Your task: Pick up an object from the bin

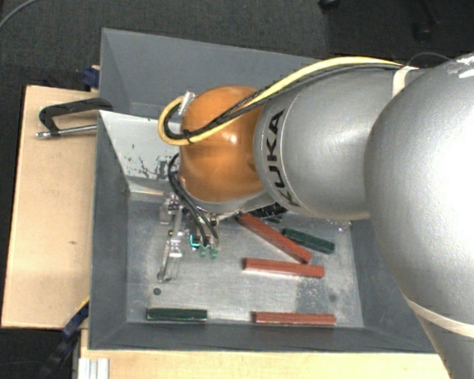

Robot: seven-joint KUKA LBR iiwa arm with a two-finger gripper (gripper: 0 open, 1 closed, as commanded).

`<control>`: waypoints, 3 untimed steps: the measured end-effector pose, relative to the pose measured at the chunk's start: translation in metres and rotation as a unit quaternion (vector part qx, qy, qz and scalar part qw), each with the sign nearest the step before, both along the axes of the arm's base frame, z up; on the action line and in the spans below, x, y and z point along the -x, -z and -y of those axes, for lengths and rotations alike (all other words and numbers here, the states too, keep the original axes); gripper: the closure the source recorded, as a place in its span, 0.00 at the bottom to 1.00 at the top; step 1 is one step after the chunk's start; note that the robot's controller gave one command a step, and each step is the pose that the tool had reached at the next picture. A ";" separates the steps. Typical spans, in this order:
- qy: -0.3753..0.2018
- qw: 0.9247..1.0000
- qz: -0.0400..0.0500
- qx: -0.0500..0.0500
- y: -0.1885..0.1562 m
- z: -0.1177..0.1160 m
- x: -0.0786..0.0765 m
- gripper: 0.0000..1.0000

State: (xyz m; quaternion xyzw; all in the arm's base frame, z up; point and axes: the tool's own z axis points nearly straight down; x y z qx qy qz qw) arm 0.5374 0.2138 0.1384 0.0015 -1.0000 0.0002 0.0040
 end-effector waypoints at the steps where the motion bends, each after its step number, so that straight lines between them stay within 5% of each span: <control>1: 0.110 0.994 0.010 -0.003 -0.106 0.012 -0.011 0.00; 2: 0.122 0.993 0.003 0.002 -0.065 0.096 -0.033 0.00; 3: 0.020 1.000 0.002 0.001 0.017 0.173 0.011 0.00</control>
Offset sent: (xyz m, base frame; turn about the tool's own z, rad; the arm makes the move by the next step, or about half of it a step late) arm 0.0090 -0.0131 0.1011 0.2202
